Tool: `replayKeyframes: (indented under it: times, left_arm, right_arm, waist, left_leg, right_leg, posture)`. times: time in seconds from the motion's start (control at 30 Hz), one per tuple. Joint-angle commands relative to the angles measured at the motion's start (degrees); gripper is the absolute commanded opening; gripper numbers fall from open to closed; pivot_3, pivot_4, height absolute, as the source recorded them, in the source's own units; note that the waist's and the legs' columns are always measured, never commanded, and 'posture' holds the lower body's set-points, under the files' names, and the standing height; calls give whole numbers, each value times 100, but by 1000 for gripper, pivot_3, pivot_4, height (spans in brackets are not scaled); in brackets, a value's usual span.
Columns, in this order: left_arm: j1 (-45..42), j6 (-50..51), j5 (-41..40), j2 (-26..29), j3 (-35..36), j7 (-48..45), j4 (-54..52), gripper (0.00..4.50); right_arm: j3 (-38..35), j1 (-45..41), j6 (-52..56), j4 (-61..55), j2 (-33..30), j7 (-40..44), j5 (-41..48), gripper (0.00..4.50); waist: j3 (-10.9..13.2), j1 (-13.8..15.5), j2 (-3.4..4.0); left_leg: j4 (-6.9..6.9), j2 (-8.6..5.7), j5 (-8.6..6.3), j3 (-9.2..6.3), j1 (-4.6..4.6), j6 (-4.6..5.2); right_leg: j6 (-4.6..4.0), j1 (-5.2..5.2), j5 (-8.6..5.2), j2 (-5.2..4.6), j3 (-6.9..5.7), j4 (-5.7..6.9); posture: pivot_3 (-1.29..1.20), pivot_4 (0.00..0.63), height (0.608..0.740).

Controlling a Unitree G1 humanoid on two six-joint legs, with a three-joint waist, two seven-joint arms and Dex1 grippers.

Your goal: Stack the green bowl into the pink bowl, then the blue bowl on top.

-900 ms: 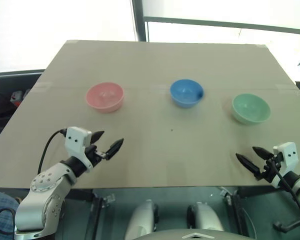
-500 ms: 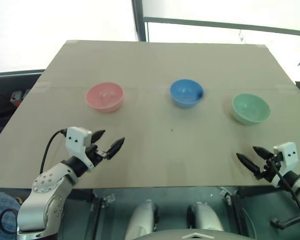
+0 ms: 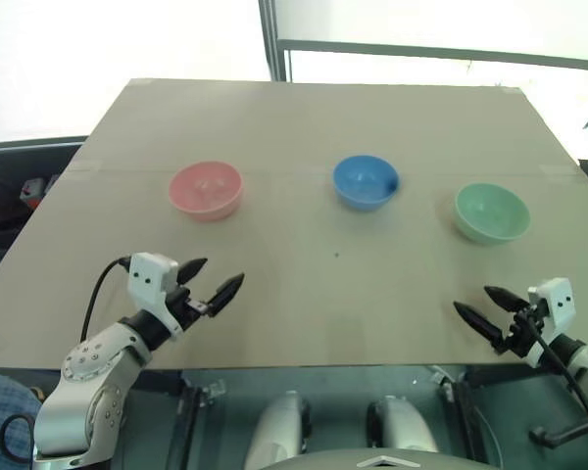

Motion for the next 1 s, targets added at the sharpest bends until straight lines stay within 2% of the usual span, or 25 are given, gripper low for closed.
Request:
replayKeyframes:
  times: [0.03,0.23,0.37,0.53,0.7,1.0]
  left_arm:
    - [-316,-135,21,111,166,155,-44,4500]
    - [-1328,-10,504,388,58,711,380,4500]
    - [-1634,-228,1150,730,-410,659,714,4500]
    - [-2127,-40,1912,1117,-897,856,1288,4500]
    - [-2600,-746,2660,1321,-1332,883,2001,4500]
    - [-3297,-1422,3127,1405,-1981,252,2835,4500]
  right_arm:
    - [143,-163,-27,-443,-123,182,183,4184]
    - [344,-729,487,-1252,-56,83,1079,4184]
    - [507,-975,664,-1460,-66,-108,1244,4184]
    - [589,-1239,761,-1475,-76,-361,1278,4184]
    - [667,-1317,792,-1587,-35,-547,1324,4184]
    - [803,-1360,825,-1823,18,-865,1391,4184]
  waist:
    - [0,4,-1]
    - [3,1,-6]
    - [3,-2,-7]
    - [14,8,-16]
    - [15,11,-17]
    - [19,0,-24]
  left_leg:
    - [1,0,0,-1,0,0]
    - [5,1,1,-6,2,0]
    - [4,-2,5,1,3,-8]
    - [4,-6,10,2,-4,-16]
    - [5,-5,10,3,-2,-16]
    - [7,-5,11,4,-4,-17]
  right_leg:
    - [0,0,0,0,-1,0]
    - [1,5,1,9,-7,5]
    - [14,5,8,14,-17,0]
    - [20,4,11,18,-23,-6]
    - [24,3,13,19,-22,-1]
    - [26,3,14,20,-25,5]
  posture:
    - [0,150,740]
    - [0,150,740]
    - [0,150,740]
    - [0,150,740]
    - [0,150,740]
    - [0,150,740]
